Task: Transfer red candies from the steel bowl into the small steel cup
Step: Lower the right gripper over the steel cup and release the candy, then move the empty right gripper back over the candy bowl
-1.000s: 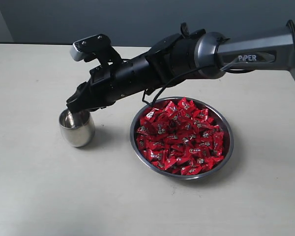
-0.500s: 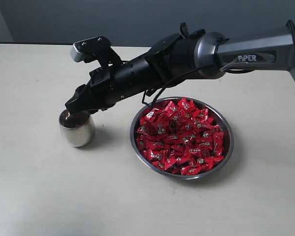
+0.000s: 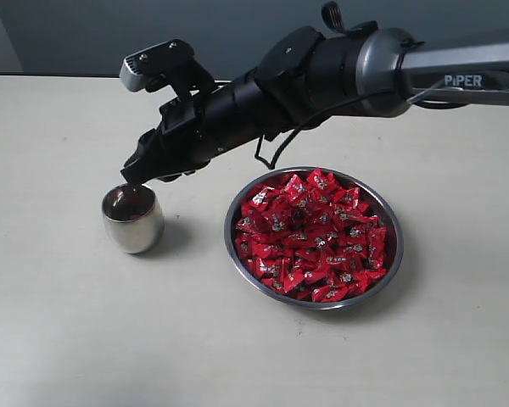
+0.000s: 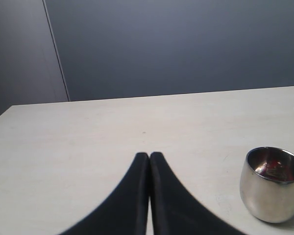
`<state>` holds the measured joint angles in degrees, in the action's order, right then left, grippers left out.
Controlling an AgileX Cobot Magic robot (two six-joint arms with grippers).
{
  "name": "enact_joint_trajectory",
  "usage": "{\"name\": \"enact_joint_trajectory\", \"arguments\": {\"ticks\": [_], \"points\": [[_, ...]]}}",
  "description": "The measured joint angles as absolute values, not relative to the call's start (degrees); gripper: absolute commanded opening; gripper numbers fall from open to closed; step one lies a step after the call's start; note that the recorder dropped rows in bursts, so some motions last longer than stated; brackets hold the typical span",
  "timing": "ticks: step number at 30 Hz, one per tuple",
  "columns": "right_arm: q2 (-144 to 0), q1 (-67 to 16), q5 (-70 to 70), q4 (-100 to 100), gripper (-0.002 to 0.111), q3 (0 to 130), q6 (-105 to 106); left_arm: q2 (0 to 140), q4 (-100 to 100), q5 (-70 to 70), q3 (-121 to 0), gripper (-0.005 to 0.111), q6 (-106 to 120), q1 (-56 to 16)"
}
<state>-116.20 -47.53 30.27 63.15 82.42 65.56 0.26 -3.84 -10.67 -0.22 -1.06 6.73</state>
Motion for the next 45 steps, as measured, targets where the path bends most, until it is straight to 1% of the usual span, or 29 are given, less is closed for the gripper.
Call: {"name": "enact_joint_trajectory", "arguments": {"ticks": [6, 10, 16, 20, 25, 39, 45], "points": [[-114.66, -46.72, 29.09, 52.41, 0.03, 82.42, 54.69, 0.26, -3.84, -10.67, -0.22, 0.0, -1.06, 6.73], [-113.21, -43.35, 30.55, 46.4, 0.03, 82.42, 47.4, 0.26, -3.84, -10.67, -0.22, 0.0, -1.06, 6.73], [-110.18, -38.47, 33.08, 40.9, 0.03, 82.42, 42.05, 0.26, -3.84, -10.67, -0.22, 0.0, -1.06, 6.73], [-107.52, -36.64, 33.3, 37.45, 0.026, 81.81, 38.77, 0.26, -3.84, -10.67, -0.22, 0.0, -1.06, 6.73], [-103.52, -33.86, 32.95, 33.35, 0.024, 78.4, 34.87, 0.26, -3.84, -10.67, -0.22, 0.0, -1.06, 6.73], [-91.58, -24.56, 32.51, 31.9, 0.024, 67.43, 31.24, 0.26, -3.84, -10.67, -0.22, 0.0, -1.06, 6.73], [-87.39, -21.8, 31.98, 31.53, 0.024, 60.24, 30.14, 0.26, -3.84, -10.67, -0.22, 0.0, -1.06, 6.73]]}}
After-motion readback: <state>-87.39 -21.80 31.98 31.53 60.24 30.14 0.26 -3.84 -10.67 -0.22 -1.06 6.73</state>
